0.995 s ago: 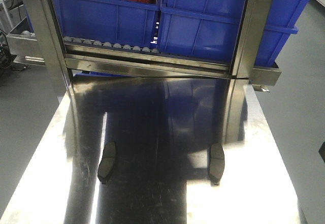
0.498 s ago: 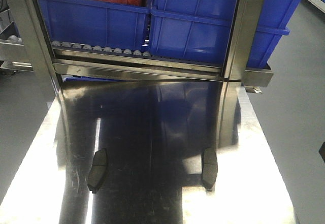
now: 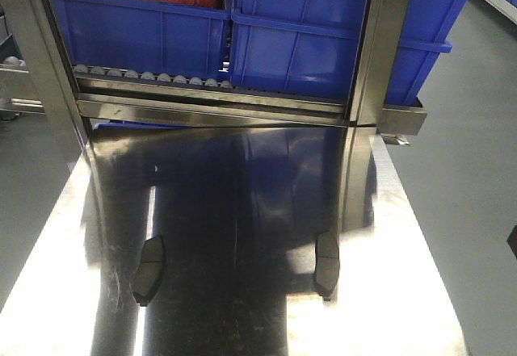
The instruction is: Move and align brake pads A on conveyor
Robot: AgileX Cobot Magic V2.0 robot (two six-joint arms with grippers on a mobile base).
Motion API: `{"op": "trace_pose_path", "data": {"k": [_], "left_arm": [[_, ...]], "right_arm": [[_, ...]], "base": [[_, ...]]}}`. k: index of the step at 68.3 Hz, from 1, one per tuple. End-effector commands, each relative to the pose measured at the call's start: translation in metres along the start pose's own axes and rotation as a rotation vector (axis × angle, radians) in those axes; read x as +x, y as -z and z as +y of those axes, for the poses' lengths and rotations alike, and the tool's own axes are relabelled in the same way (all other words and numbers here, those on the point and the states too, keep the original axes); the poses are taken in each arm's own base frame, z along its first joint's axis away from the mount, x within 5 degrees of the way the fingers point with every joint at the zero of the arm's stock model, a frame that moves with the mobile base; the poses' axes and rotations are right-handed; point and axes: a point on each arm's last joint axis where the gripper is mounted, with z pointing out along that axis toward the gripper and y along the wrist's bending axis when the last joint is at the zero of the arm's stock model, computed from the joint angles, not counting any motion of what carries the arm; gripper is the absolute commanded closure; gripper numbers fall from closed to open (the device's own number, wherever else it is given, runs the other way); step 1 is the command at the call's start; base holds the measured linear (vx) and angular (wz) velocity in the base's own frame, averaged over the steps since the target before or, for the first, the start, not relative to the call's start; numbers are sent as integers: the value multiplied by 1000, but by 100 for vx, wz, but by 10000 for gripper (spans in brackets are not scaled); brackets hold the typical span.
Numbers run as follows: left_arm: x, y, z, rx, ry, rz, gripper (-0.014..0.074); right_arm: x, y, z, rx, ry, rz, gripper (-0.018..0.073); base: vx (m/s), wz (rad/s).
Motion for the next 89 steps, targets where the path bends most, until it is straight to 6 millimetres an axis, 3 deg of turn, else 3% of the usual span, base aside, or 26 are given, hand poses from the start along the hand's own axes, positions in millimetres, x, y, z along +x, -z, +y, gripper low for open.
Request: {"op": "trace_pose_path", "data": {"k": [1, 71, 80, 89], "left_arm": [[-14, 2, 0, 3, 6, -82, 190], [-21, 0, 0, 2, 13, -112, 190], [-35, -17, -1, -1, 86, -3, 190], [-56, -50, -1, -12, 108, 159, 190]], "right_arm": [[-15, 0, 0, -4, 12, -89, 88], [-15, 0, 0, -4, 12, -91, 88], [-15, 0, 0, -4, 12, -91, 88], [-15, 0, 0, -4, 12, -91, 88]], "base": [[0, 0], [0, 0], [0, 0], [0, 0]]}}
